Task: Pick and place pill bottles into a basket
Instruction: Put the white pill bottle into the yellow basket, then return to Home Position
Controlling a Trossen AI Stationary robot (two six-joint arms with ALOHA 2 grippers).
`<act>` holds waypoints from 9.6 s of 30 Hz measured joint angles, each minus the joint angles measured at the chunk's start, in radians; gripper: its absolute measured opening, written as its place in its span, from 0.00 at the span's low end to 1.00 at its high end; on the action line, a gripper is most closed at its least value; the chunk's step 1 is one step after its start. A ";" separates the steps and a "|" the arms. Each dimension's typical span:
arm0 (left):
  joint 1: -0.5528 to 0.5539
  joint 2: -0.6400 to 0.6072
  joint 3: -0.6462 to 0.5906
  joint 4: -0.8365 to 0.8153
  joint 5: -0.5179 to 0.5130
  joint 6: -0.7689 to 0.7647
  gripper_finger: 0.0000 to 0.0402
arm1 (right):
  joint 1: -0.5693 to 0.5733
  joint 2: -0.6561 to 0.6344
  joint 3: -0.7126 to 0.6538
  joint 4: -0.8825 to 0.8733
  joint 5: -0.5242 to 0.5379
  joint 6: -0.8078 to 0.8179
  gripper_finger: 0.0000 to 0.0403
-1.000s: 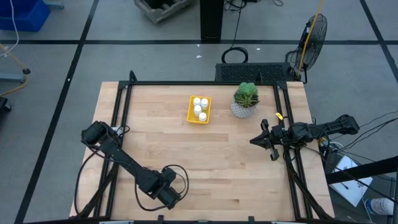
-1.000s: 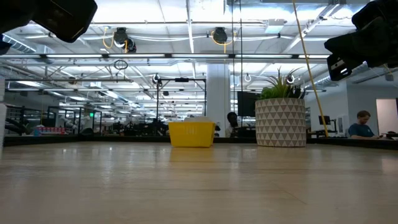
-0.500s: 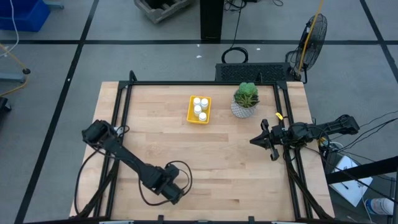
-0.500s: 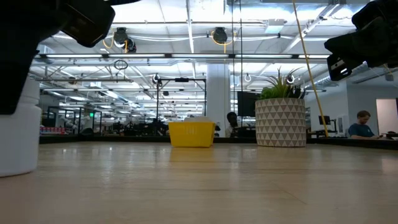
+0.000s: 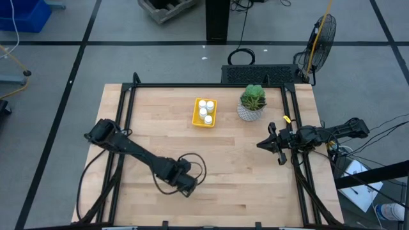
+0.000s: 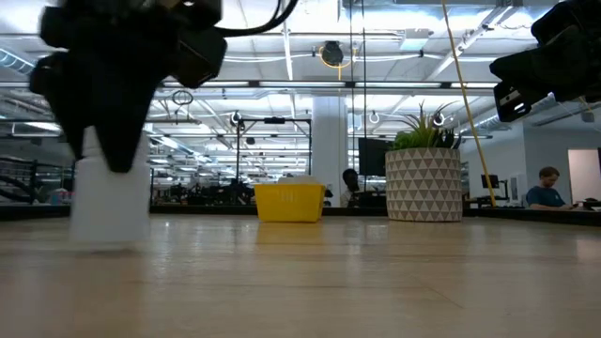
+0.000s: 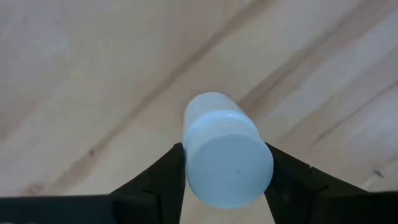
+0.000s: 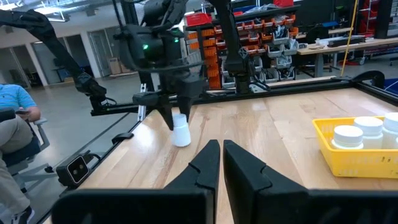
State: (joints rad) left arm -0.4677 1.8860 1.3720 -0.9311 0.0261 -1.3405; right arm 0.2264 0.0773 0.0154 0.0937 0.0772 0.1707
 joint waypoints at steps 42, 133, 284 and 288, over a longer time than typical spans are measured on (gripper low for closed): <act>0.766 -0.250 0.025 0.128 0.061 0.575 0.44 | 0.000 0.000 0.000 0.000 0.000 0.000 0.04; 0.725 0.048 0.191 -0.114 0.044 0.928 0.40 | 0.000 0.003 0.000 0.001 0.000 0.000 0.04; 0.411 -1.767 -1.361 0.993 0.103 1.278 0.19 | -0.005 -0.074 0.000 -0.052 -0.001 0.000 0.04; 0.411 -1.767 -1.361 0.993 0.103 1.278 0.19 | -0.005 -0.074 -0.001 -0.052 -0.001 0.000 0.04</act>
State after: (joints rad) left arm -0.0566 0.1192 0.0109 0.0624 0.1295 -0.0627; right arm 0.2218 0.0029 0.0149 0.0414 0.0764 0.1709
